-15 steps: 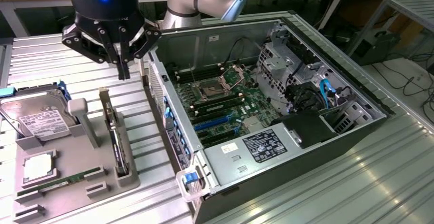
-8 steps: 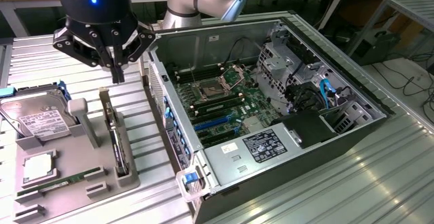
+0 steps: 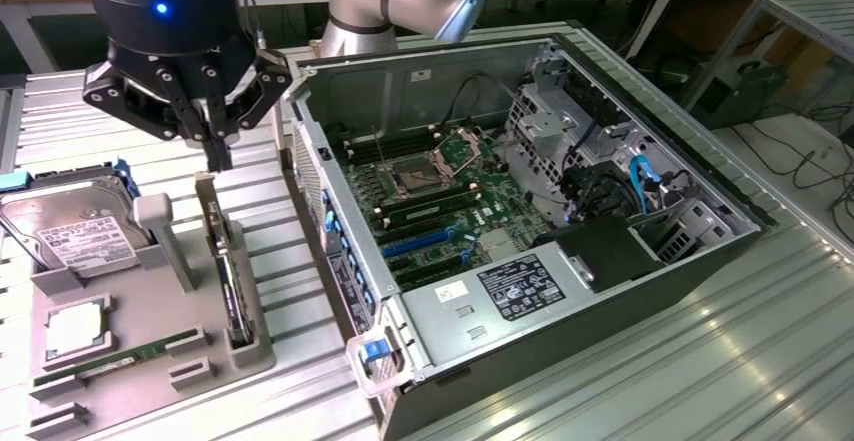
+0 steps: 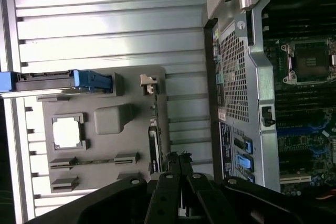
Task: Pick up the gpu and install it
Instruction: 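Reach for the gpu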
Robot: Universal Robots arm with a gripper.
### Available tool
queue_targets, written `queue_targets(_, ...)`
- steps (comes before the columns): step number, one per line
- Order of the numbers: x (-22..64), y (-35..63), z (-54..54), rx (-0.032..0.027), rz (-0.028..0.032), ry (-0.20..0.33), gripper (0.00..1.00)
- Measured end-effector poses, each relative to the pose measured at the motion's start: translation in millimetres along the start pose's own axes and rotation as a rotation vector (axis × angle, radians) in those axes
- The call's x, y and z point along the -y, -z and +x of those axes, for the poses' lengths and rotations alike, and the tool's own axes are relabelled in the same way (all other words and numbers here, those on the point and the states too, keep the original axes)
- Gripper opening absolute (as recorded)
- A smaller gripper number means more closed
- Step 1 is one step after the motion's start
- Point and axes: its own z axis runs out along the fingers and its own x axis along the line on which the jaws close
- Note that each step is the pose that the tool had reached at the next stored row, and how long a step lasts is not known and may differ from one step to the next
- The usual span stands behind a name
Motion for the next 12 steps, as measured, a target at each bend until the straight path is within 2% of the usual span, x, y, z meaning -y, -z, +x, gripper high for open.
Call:
queue_targets(8, 6.4, 0.4, 11.1, 0.0, -0.0001, 0.0, 0.14)
queue_targets(10, 11.2, 0.8, 21.4, -0.0001, 0.0, 0.001, 0.14)
queue_targets(11, 13.8, 1.0, 32.4, -0.0001, -0.0001, 0.003, 0.14)
queue_targets(12, 13.8, 1.0, 32.4, -0.0001, -0.0001, 0.003, 0.14)
